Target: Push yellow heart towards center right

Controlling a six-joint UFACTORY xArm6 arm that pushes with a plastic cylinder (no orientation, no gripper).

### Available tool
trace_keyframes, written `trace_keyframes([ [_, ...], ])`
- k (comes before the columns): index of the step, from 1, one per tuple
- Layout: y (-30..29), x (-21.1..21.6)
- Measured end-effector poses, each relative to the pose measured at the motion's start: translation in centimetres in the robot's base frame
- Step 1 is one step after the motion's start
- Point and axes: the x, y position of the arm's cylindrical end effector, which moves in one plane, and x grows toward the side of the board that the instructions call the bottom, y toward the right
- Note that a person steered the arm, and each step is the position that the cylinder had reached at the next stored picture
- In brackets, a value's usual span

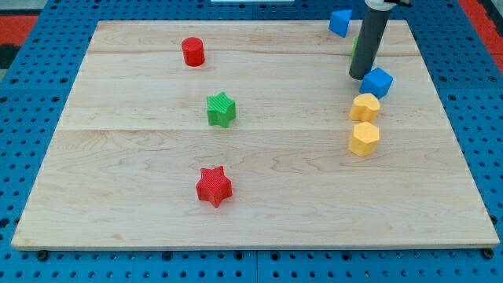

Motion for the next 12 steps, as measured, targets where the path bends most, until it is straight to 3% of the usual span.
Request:
trace_keyframes([
  [1,-3.5,-1.2],
  [6,-5.7,-3.1],
  [7,-8.6,-2.9],
  [9,-10.7,3.7],
  [10,-8.4,6.2],
  [12,-4.5,6.5],
])
